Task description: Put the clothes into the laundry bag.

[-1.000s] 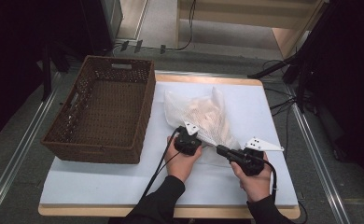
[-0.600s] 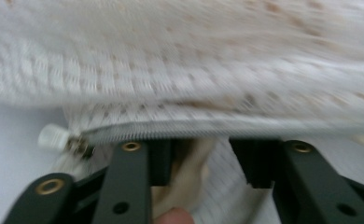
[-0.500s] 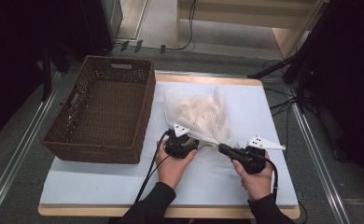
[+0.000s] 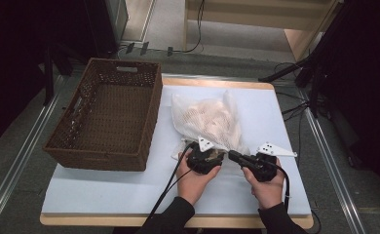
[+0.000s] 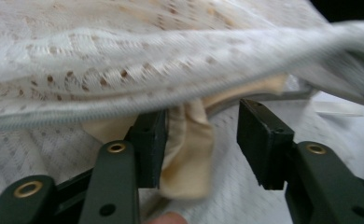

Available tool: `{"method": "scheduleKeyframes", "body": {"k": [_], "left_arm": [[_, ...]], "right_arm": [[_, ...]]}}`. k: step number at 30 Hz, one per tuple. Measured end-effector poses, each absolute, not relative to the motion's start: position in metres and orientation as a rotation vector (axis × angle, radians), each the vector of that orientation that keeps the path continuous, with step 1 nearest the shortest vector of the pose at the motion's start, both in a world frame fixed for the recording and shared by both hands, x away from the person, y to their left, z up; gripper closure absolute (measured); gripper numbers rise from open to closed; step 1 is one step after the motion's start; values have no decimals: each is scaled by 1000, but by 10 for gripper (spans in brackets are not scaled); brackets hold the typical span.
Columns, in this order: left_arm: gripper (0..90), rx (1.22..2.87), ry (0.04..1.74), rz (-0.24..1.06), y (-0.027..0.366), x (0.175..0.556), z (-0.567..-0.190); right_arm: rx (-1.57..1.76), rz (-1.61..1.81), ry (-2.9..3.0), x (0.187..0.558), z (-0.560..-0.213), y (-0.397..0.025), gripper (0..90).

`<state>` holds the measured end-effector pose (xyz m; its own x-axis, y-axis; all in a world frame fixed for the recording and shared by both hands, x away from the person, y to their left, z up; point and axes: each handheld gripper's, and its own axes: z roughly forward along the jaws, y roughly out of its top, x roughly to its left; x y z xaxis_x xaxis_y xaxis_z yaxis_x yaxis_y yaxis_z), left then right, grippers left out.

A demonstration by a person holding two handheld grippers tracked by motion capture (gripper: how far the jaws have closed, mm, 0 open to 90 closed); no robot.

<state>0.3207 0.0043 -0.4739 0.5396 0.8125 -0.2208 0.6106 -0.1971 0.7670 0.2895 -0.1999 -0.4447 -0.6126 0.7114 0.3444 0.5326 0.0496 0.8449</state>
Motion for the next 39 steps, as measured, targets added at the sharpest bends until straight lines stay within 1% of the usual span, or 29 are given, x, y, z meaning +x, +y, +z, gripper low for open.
{"method": "scheduleKeyframes", "body": {"k": [3, 5, 6, 8, 10, 12, 15, 16, 17, 19, 21, 23, 26, 29, 31, 33, 35, 36, 37, 38, 39], "left_arm": [[688, 1918, 1191, 316, 4, 332, -473], [787, 1898, 1228, 363, 6, 340, -473], [816, 1879, 1248, 386, 8, 344, -474], [823, 1841, 1290, 373, 13, 353, -479], [802, 1831, 1287, 328, 15, 355, -479], [728, 1860, 1233, 308, 20, 350, -475], [646, 1846, 1187, 290, 37, 336, -468], [619, 1830, 1182, 294, 43, 332, -467], [601, 1805, 1175, 290, 53, 326, -463], [570, 1783, 1154, 290, 66, 317, -458], [534, 1778, 1144, 311, 78, 305, -453], [523, 1791, 1135, 344, 90, 293, -451], [513, 1817, 1145, 373, 98, 281, -453], [510, 1845, 1154, 422, 105, 274, -460], [507, 1849, 1173, 424, 109, 273, -465], [500, 1854, 1178, 422, 113, 273, -468], [497, 1850, 1180, 427, 115, 272, -470], [496, 1850, 1180, 430, 116, 272, -472], [493, 1853, 1181, 429, 116, 272, -473], [491, 1852, 1182, 420, 116, 272, -473], [487, 1849, 1178, 419, 117, 272, -473]], "right_arm": [[1296, 1599, 2154, 290, -447, -199, 893], [1299, 1597, 2154, 289, -446, -198, 893], [1297, 1594, 2154, 289, -446, -198, 893], [1297, 1589, 2148, 289, -445, -199, 893], [1305, 1583, 2146, 290, -446, -200, 893], [1313, 1577, 2150, 290, -448, -201, 893], [1312, 1587, 2156, 291, -450, -201, 886], [1303, 1599, 2158, 291, -450, -201, 861], [1300, 1606, 2157, 291, -450, -201, 814], [1294, 1625, 2144, 290, -449, -202, 652], [1284, 1620, 2124, 287, -448, -205, 536], [1291, 1615, 2108, 283, -449, -212, 464], [1335, 1549, 2077, 277, -456, -223, 437], [1466, 1422, 2063, 272, -472, -235, 417], [1567, 1326, 2046, 270, -482, -243, 418], [1597, 1307, 2049, 269, -487, -246, 417], [1598, 1265, 2074, 268, -489, -242, 446], [1572, 1237, 2085, 268, -489, -238, 475], [1541, 1207, 2095, 268, -489, -234, 528], [1514, 1176, 2106, 267, -489, -231, 639], [1492, 1155, 2115, 267, -489, -228, 730]]}}
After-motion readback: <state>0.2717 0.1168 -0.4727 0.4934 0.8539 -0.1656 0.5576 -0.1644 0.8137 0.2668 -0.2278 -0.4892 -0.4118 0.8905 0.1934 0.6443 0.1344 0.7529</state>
